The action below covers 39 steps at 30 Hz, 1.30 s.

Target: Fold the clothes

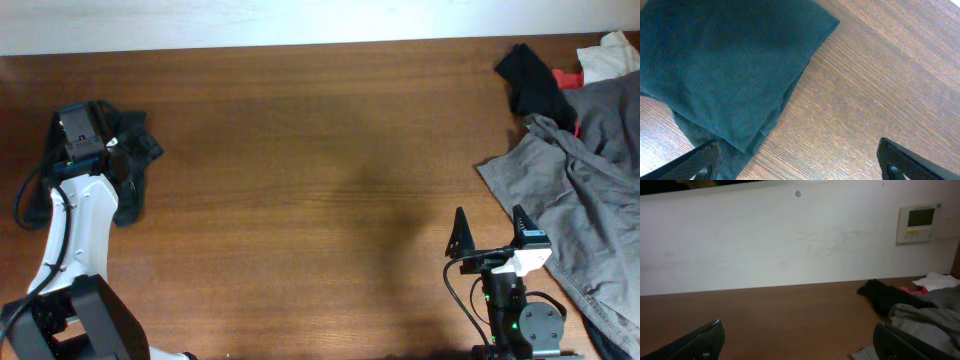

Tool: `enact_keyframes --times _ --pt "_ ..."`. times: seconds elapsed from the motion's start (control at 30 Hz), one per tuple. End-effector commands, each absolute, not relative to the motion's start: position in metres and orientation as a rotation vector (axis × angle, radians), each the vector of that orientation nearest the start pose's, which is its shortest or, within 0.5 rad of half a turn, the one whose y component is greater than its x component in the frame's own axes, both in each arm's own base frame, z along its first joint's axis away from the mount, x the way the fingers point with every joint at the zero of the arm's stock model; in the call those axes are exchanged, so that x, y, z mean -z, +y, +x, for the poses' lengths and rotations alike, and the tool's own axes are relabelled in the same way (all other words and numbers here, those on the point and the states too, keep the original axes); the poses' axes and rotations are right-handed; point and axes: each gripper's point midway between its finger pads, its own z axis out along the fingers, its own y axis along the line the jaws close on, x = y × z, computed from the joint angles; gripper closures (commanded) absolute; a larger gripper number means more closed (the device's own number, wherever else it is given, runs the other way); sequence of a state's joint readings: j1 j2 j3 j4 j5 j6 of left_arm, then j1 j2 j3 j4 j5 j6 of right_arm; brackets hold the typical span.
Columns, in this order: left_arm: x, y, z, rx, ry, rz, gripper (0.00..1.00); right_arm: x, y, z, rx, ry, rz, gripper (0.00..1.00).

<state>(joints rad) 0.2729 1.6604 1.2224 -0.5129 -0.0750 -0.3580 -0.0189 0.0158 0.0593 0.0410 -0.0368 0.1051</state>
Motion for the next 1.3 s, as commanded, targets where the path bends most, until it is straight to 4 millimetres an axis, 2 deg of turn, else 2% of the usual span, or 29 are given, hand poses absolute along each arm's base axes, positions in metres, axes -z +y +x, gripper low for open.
enact_keyframes --times 0.0,0.43,0.67,0.83,1.03,1.27 --pt "-0.131 0.128 0.415 -0.053 2.381 -0.793 0.01 -0.211 -0.005 0.242 -0.074 1.468 0.089 0.01" --pt "-0.131 0.128 0.415 -0.053 2.381 -0.793 0.01 -0.198 -0.004 0.246 -0.057 1.475 0.066 0.01" --pt "-0.131 0.128 0.415 -0.053 2.381 -0.793 0.01 -0.171 -0.003 0.247 -0.005 1.587 0.012 0.01" --pt "-0.131 0.127 0.415 -0.052 2.381 -0.793 0.01 -0.169 0.002 0.247 0.056 1.591 -0.096 0.01" --pt "-0.131 0.128 0.415 -0.053 2.381 -0.793 0.01 -0.157 0.002 0.246 0.052 1.642 -0.096 0.01" --pt "-0.131 0.128 0.415 -0.053 2.381 -0.793 0.01 -0.157 0.002 0.246 0.053 1.642 -0.096 0.01"
